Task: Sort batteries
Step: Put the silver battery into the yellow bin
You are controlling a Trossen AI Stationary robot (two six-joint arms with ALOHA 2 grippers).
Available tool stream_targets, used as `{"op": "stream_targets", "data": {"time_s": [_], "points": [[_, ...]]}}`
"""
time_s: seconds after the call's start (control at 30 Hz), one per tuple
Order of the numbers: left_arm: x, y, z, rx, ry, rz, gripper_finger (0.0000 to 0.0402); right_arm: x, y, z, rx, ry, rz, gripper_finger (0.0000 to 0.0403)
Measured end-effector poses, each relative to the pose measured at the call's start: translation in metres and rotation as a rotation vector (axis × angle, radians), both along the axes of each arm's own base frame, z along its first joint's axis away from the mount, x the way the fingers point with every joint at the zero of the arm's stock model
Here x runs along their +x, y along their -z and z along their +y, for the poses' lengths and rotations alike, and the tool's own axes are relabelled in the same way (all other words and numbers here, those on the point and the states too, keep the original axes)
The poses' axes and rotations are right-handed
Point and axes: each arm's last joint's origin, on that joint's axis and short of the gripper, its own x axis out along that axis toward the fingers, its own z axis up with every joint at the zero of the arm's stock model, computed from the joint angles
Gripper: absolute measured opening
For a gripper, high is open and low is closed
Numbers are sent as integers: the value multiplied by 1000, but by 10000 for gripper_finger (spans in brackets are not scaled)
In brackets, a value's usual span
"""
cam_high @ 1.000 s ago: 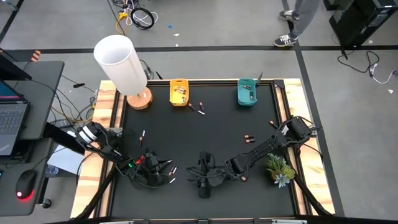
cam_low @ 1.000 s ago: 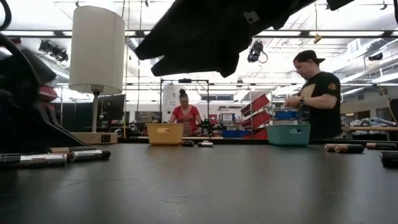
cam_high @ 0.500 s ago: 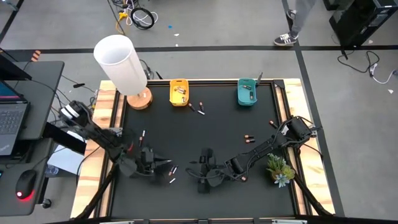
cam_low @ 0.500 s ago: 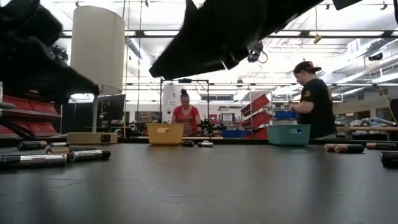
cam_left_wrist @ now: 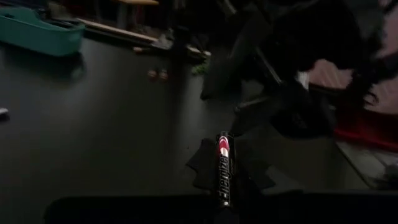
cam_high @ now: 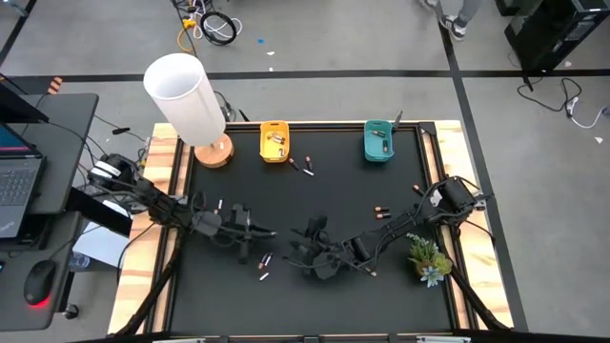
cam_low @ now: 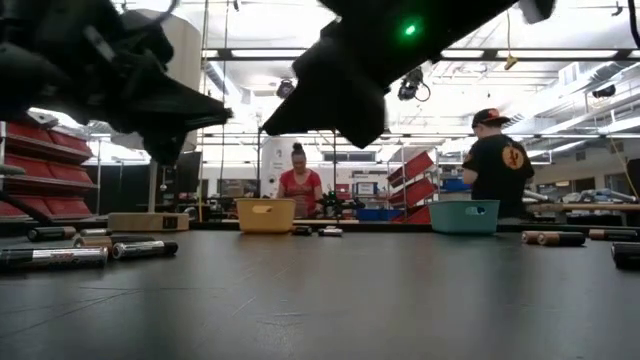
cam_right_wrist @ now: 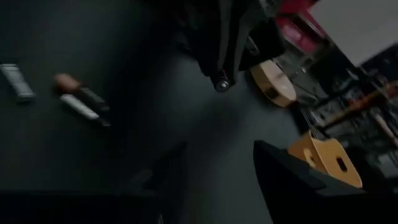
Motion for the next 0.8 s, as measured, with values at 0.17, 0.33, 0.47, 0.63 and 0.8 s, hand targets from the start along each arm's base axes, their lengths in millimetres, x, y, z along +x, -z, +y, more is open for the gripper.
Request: {"op": "stream_targets", "data": {"time_s": [0.17, 0.33, 0.47, 0.63, 0.8], "points": [[6, -2, 13, -3, 4, -18, 29, -1, 11, -18, 52, 75, -9, 185], [14, -7, 24, -20, 52, -30, 29, -8, 25, -26, 74, 58, -48, 185], [22, -12, 33, -31, 94, -48, 29, -9, 22, -27, 44, -6, -152, 184], [35, -14, 41, -43, 139, -45, 29, -8, 19, -33, -48, -40, -177, 183], [50, -11, 47, -57, 181, -23, 29, -5, 18, -41, -105, -42, -155, 183]]}}
